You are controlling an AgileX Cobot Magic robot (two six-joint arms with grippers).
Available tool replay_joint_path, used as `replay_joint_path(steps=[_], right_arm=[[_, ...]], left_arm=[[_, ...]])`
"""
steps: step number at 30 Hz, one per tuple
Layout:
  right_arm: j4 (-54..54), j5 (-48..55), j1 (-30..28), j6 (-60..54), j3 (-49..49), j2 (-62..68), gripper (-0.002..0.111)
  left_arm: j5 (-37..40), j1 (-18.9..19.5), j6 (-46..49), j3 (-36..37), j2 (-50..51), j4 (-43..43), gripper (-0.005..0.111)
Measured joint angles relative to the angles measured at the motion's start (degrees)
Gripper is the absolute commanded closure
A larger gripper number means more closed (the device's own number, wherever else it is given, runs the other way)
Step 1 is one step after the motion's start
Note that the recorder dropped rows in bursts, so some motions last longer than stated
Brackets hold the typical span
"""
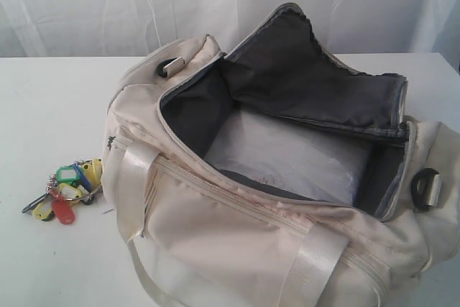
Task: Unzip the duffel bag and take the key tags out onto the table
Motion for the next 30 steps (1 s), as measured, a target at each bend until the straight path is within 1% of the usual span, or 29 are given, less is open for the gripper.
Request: replay_joint_path(steps=[3,7,14,16,19,20,23,26,30], right_arm=[[0.0,0.12,0.0,0.0,0.0,0.0,0.108],[0.0,0.12,0.0,0.0,0.0,0.0,0.108],[0.0,0.12,0.0,0.0,0.0,0.0,0.108],[0.0,0.12,0.0,0.0,0.0,0.0,0.108],[0.0,0.12,0.0,0.0,0.0,0.0,0.108],[0.0,0.12,0.0,0.0,0.0,0.0,0.108],[0.0,0.12,0.0,0.0,0.0,0.0,0.108],[0.0,0.12,0.0,0.0,0.0,0.0,0.108],[0.0,0.23,0.0,0.0,0.0,0.0,0.108]], left_arm=[[0.33,0.15,-2.18,0.0,-0.22,-0.52,0.107],[0.43,0.15,-8.27,0.0,-0.22,-1.21,0.107],[-2.98,0.19,-17.53,0.0,-0.22,-1.93,0.107],[-3.37,0.19,-18.4,0.0,-0.22,1.48,0.107],[-3.48,0.19,-19.57,0.0,-0.22,11.25,0.107],[-3.24,0.19,-19.55,0.0,-0.22,14.02,0.107],[-0.69,0.19,-17.06,0.0,-0.22,17.95,0.107],[4.22,0.19,-12.41,0.0,-0.22,19.18,0.107],[5.53,0.19,-6.93,0.0,-0.22,19.75,0.107]])
